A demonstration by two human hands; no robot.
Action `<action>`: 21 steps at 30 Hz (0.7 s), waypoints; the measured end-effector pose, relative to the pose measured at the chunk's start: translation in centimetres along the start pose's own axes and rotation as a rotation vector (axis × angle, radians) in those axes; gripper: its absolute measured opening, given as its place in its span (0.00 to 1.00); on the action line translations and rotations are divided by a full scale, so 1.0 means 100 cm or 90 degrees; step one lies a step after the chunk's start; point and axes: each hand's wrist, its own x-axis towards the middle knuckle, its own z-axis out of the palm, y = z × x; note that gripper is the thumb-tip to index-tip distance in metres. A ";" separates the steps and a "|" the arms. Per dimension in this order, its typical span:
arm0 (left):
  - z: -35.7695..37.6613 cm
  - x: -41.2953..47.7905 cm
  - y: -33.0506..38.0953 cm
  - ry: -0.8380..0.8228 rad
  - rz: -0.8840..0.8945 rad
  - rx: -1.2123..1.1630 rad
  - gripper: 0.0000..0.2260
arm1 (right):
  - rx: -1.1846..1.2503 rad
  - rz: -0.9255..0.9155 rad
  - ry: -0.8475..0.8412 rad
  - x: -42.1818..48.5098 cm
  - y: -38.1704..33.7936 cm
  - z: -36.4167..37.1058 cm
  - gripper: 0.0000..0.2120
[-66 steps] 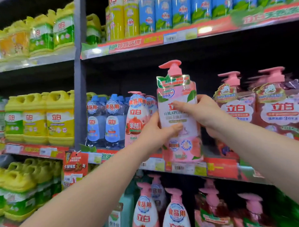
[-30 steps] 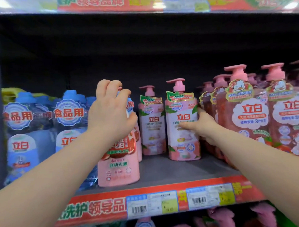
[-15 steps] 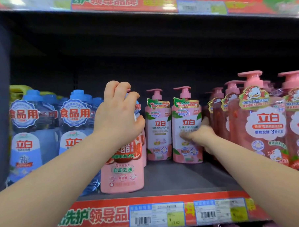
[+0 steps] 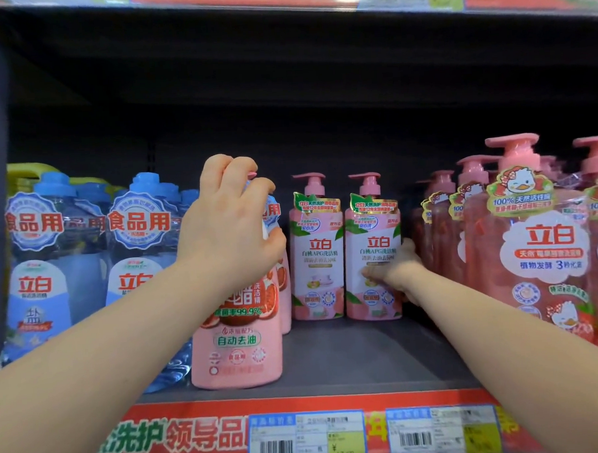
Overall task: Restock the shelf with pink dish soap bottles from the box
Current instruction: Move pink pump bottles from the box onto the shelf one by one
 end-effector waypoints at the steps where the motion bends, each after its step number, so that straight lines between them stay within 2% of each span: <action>1: 0.000 0.000 0.000 0.002 0.003 -0.002 0.21 | -0.006 -0.002 0.000 0.000 0.001 0.001 0.39; 8: 0.000 -0.001 -0.001 0.008 0.016 0.007 0.21 | -0.089 -0.003 0.004 0.000 0.003 0.002 0.42; 13: -0.001 0.000 -0.001 -0.008 0.012 0.023 0.22 | -0.179 -0.003 0.022 -0.011 -0.014 0.000 0.52; 16: -0.005 0.001 -0.001 -0.050 0.006 0.060 0.25 | -0.274 -0.112 0.024 -0.025 -0.021 -0.004 0.48; 21: -0.012 0.006 0.008 -0.135 -0.004 0.245 0.26 | -0.488 -0.385 0.001 -0.058 -0.032 -0.022 0.34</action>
